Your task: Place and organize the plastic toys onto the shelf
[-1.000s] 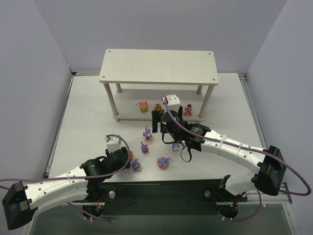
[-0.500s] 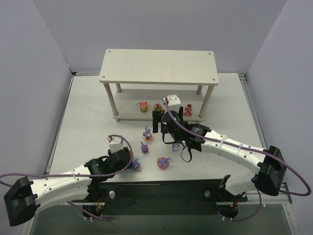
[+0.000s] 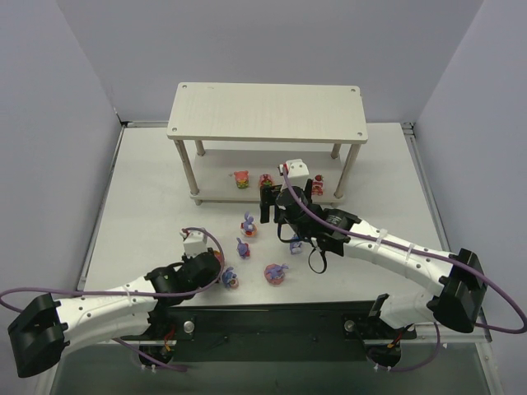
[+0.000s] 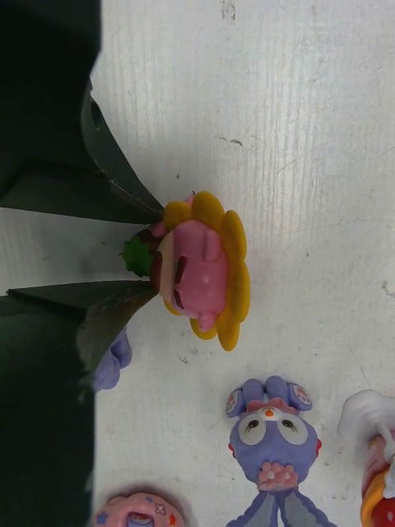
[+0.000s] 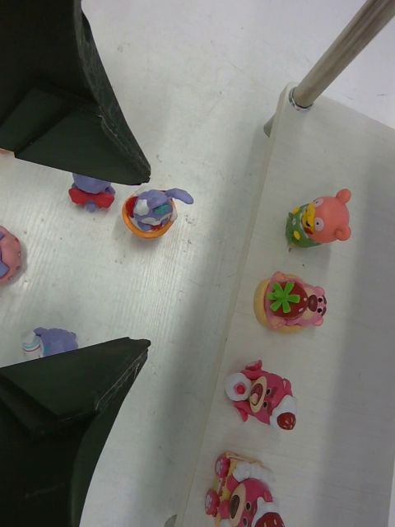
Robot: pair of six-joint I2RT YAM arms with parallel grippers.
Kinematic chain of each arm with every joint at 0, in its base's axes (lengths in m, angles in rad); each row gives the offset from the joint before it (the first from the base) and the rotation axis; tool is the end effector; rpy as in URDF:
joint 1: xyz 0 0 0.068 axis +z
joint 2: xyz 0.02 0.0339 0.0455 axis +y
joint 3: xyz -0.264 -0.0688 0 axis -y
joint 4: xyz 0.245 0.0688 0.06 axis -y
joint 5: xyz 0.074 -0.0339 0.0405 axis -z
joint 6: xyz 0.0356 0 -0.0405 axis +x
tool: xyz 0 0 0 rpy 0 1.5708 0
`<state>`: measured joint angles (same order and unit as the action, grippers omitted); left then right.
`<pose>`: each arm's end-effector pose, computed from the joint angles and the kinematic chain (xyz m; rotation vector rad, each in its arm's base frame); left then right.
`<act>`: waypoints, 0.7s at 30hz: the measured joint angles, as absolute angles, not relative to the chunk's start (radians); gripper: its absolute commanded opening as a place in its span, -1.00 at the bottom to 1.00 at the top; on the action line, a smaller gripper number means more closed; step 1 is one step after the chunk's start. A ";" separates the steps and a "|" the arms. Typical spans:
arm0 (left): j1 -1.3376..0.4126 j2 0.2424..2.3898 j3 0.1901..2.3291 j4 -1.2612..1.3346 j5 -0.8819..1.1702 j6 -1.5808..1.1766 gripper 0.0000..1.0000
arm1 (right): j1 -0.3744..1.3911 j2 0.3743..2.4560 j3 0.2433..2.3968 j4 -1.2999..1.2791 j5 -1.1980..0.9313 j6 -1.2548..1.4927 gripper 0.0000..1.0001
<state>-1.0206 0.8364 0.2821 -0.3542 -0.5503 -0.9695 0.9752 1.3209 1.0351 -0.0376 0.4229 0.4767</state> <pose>0.0928 -0.1157 0.1492 -0.1657 2.3226 -0.3121 0.1847 0.2465 0.3240 -0.1830 1.9000 0.5982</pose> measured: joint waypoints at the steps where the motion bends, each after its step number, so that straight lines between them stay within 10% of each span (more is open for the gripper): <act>1: -1.021 0.835 0.282 -0.354 -0.553 -0.972 -0.40 | 0.974 1.320 1.034 -0.038 0.423 0.478 0.53; 10: -1.021 0.833 0.281 -0.355 -0.565 -0.979 -1.00 | 0.974 1.317 1.030 -0.038 0.429 0.480 0.52; 21: -1.021 0.822 0.279 -0.353 -0.570 -0.984 -1.00 | 0.974 1.312 1.022 -0.038 0.430 0.483 0.52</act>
